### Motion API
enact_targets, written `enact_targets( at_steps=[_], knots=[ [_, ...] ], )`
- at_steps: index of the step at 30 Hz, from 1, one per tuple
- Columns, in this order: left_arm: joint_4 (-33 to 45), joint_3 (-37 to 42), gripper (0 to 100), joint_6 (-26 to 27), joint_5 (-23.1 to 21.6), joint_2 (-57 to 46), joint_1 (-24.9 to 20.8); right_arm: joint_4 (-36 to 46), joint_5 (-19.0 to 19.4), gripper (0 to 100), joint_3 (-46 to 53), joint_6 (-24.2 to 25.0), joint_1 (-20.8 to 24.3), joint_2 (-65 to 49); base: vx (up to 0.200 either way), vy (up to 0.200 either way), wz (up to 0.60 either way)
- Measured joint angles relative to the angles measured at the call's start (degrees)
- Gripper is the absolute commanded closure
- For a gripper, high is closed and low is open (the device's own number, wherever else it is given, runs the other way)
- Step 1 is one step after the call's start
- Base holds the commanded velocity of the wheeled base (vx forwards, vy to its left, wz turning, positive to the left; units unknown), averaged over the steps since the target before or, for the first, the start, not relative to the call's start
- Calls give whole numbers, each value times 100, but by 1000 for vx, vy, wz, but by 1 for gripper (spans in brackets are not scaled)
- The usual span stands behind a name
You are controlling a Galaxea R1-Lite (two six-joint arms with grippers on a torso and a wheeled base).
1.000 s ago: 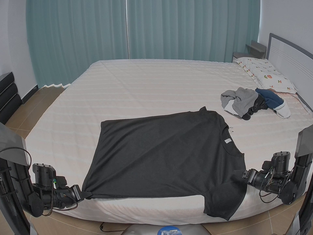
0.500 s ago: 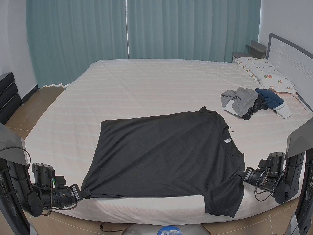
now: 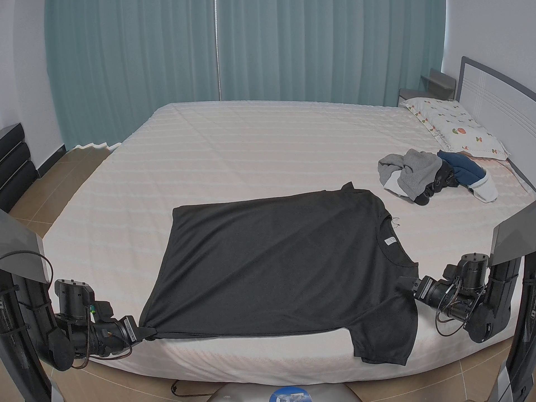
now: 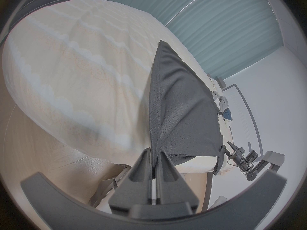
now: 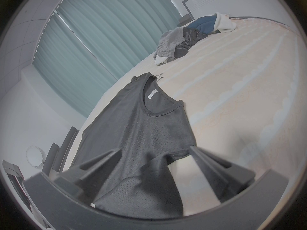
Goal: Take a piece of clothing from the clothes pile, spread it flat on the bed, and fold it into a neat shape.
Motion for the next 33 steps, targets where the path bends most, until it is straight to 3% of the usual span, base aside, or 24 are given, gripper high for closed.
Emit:
enact_targets(
  at_steps=[3,6,9,12,20,33],
  knots=[
    [0,0,100,2,0,4,1,0,386,0,204,-207,-183,-108,0,0,0],
    [0,0,100,6,0,4,1,-2,1022,0,518,-589,-329,-222,0,0,0],
    [0,0,100,11,2,4,6,0,1498,0,877,-1292,-497,-317,0,0,0],
    [0,0,100,11,5,4,9,74,1738,0,1067,-1754,-685,-349,0,0,0],
    [0,0,100,20,7,12,17,288,2009,0,1176,-1957,-662,-246,0,0,0],
    [0,0,100,30,7,15,12,16,2026,0,1182,-1915,-272,148,0,0,0]
  ],
)
